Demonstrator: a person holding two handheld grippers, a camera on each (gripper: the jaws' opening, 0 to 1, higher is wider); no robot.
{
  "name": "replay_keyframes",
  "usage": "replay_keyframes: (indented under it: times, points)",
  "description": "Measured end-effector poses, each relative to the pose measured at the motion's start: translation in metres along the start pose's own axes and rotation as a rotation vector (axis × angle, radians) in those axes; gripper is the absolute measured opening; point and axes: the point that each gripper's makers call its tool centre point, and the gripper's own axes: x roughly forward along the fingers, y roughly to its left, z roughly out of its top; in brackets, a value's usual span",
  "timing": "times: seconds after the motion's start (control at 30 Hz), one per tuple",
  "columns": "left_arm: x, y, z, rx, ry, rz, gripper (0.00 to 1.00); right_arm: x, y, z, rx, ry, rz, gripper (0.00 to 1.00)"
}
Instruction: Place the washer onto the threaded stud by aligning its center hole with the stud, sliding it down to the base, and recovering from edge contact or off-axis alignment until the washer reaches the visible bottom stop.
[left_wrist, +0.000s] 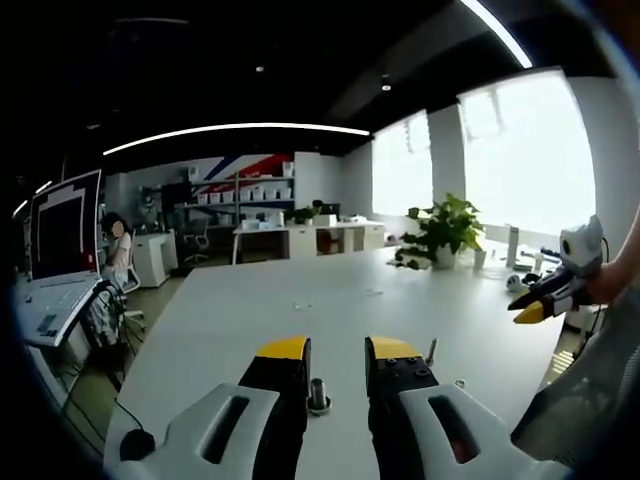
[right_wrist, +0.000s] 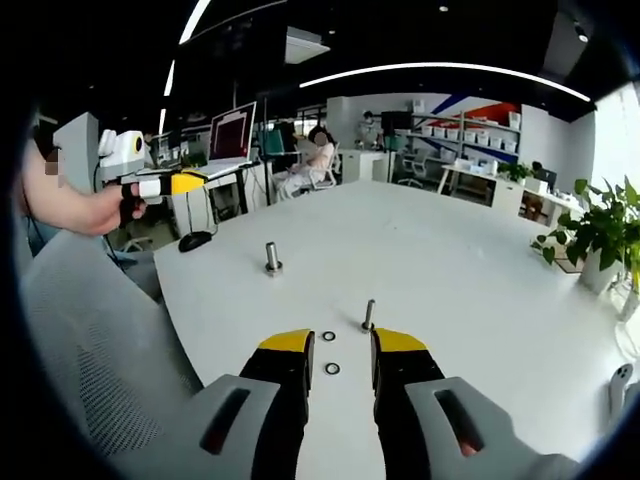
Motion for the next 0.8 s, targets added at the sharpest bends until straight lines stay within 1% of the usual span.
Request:
replay_keyframes:
  times: [0.17,0.53,0.63,0.8]
  points:
    - [-0.001,0.002,0.0,-0.002,-0.003,0.007,0.2,0.003,0.0,-0.005,0.016,0.005,-0.005,0.25]
    - [-0.004,0.006,0.009,0.01,-0.034,0.031,0.2,0.015,0.016,-0.011,-0.003,-0.006,0.044,0.25]
    - [-0.005,0.008,0.01,0.009,-0.042,0.04,0.2,0.019,0.017,-0.016,-0.009,0.0,0.055,0.25]
    - [-0.005,0.011,0.01,0.004,-0.038,0.055,0.2,0.03,0.018,-0.025,0.008,0.005,0.063,0.26]
